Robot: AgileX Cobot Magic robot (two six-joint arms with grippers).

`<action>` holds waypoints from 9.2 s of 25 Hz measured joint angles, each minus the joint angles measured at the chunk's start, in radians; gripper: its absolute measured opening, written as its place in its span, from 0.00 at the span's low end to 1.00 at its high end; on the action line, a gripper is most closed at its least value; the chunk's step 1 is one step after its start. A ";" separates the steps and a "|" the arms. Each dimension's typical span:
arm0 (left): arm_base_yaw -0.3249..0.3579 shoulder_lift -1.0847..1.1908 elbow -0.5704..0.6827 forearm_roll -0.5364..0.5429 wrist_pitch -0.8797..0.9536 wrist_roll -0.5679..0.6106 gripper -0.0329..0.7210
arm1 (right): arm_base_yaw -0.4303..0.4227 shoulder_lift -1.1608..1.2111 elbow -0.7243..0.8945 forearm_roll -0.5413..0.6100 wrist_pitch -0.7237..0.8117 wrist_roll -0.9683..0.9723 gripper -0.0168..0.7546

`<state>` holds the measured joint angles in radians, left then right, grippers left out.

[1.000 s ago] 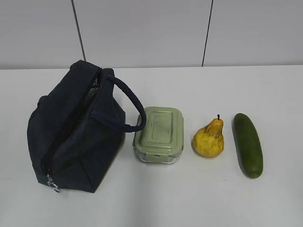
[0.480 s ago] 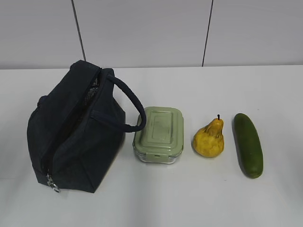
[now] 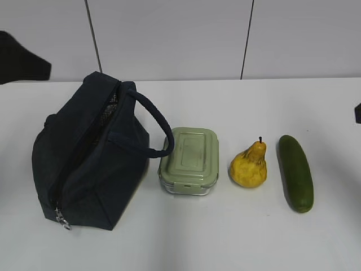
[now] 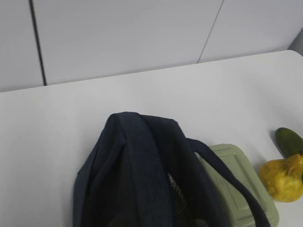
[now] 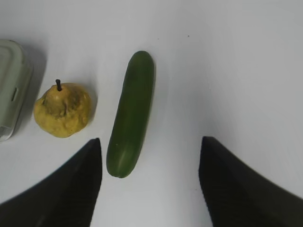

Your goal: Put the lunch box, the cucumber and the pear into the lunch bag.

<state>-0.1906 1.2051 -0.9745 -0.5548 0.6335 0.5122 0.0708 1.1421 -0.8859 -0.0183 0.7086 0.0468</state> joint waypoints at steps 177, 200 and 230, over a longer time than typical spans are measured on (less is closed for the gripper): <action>0.076 0.266 -0.016 -0.023 0.221 0.070 0.04 | 0.197 0.928 -0.728 0.147 0.512 -0.273 0.57; 0.076 0.266 -0.016 -0.023 0.222 0.070 0.04 | 0.288 0.606 -0.874 0.723 0.423 -0.636 0.23; 0.076 0.266 -0.016 -0.022 0.218 0.070 0.04 | 0.449 0.860 -0.917 0.649 0.245 -0.686 0.73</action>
<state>-0.1141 1.4707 -0.9904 -0.5772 0.8513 0.5820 0.5199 2.0022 -1.8025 0.6304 0.9532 -0.6391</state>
